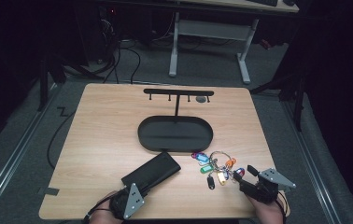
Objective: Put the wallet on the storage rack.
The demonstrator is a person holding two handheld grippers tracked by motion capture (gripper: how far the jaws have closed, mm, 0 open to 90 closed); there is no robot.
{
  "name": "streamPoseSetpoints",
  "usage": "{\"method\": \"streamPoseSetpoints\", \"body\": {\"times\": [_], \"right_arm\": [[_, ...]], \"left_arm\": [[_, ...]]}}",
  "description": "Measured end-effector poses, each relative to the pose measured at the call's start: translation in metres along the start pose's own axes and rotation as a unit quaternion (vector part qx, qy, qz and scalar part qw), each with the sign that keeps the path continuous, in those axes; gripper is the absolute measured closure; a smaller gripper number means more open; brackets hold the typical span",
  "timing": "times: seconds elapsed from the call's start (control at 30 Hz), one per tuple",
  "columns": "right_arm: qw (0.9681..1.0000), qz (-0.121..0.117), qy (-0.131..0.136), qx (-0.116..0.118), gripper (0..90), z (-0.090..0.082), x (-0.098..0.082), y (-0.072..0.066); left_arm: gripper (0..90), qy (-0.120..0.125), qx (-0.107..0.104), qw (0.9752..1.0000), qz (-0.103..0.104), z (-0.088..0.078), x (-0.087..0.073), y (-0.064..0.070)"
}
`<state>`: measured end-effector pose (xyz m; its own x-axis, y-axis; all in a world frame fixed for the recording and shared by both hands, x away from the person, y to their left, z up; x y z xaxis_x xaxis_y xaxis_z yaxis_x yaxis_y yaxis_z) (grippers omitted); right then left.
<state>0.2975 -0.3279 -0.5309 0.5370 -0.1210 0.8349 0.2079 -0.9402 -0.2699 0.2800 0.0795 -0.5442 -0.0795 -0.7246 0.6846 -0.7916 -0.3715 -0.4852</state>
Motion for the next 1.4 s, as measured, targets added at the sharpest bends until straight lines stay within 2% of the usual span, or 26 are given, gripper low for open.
{"method": "streamPoseSetpoints", "body": {"times": [0.03, 0.1, 0.3, 0.5, 0.57, 0.83, 0.87, 0.9, 1.0, 1.07, 1.1, 1.17, 1.23, 1.4], "right_arm": [[1.0, 0.002, 0.0, 0.0, 33.8, 0.0, 0.0, 0.0], [1.0, 0.001, 0.0, 0.0, 33.8, 0.0, 0.0, 0.0], [1.0, -0.001, -0.001, 0.0, 33.9, 0.0, 0.0, 0.0], [1.0, 0.0, -0.001, 0.0, 33.9, 0.0, 0.0, 0.0], [1.0, 0.0, -0.001, 0.0, 33.9, 0.0, 0.0, 0.0], [1.0, 0.0, -0.001, 0.001, 33.9, 0.001, 0.0, 0.0], [1.0, 0.001, -0.001, 0.001, 33.9, 0.001, 0.0, 0.0], [1.0, 0.001, -0.001, 0.001, 33.9, 0.001, 0.0, 0.001], [1.0, 0.001, -0.001, 0.001, 33.9, 0.001, 0.0, 0.001], [1.0, 0.002, -0.001, 0.002, 33.9, 0.001, 0.0, 0.001], [1.0, 0.001, -0.001, 0.002, 33.9, 0.0, 0.0, 0.001], [1.0, 0.001, -0.001, 0.002, 34.0, 0.0, 0.0, 0.001], [1.0, 0.002, -0.001, 0.002, 34.0, 0.001, 0.0, 0.001], [1.0, 0.001, -0.002, 0.002, 34.0, 0.001, 0.0, 0.0]], "left_arm": [[80.3, 0.006, 0.002, 0.9999, -0.009, -0.002, 0.0, -0.002], [80.5, 0.007, 0.002, 0.9999, -0.01, -0.003, 0.0, -0.003], [81.4, 0.025, 0.006, 0.9991, -0.032, -0.013, 0.002, -0.01], [81.9, 0.047, 0.007, 0.9969, -0.063, -0.022, 0.003, -0.018], [82.1, 0.049, 0.008, 0.9966, -0.066, -0.023, 0.003, -0.019], [82.6, 0.083, 0.004, 0.9898, -0.115, -0.033, 0.003, -0.029], [82.7, 0.083, 0.004, 0.9898, -0.115, -0.033, 0.003, -0.029], [82.8, 0.09, 0.005, 0.9875, -0.129, -0.035, 0.001, -0.033], [82.9, 0.098, 0.006, 0.9841, -0.148, -0.038, -0.002, -0.039], [83.0, 0.101, 0.007, 0.9823, -0.158, -0.039, -0.004, -0.041], [82.9, 0.101, 0.007, 0.9823, -0.158, -0.039, -0.004, -0.041], [83.0, 0.104, 0.01, 0.9803, -0.168, -0.041, -0.007, -0.045], [83.1, 0.105, 0.012, 0.9798, -0.17, -0.041, -0.008, -0.046], [83.2, 0.111, 0.016, 0.9756, -0.189, -0.044, -0.012, -0.053]]}}
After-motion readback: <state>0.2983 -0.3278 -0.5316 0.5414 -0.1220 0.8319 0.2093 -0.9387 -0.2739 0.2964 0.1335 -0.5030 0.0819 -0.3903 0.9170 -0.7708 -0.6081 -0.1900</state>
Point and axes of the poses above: each handheld gripper's, and its own axes: z roughly forward along the jaws, x roughly out of its top, y roughly to its right, the point moved 4 cm from there along z, roughly forward along the jaws, and after that the axes turned 12 degrees about z, right-handed, at the moved point
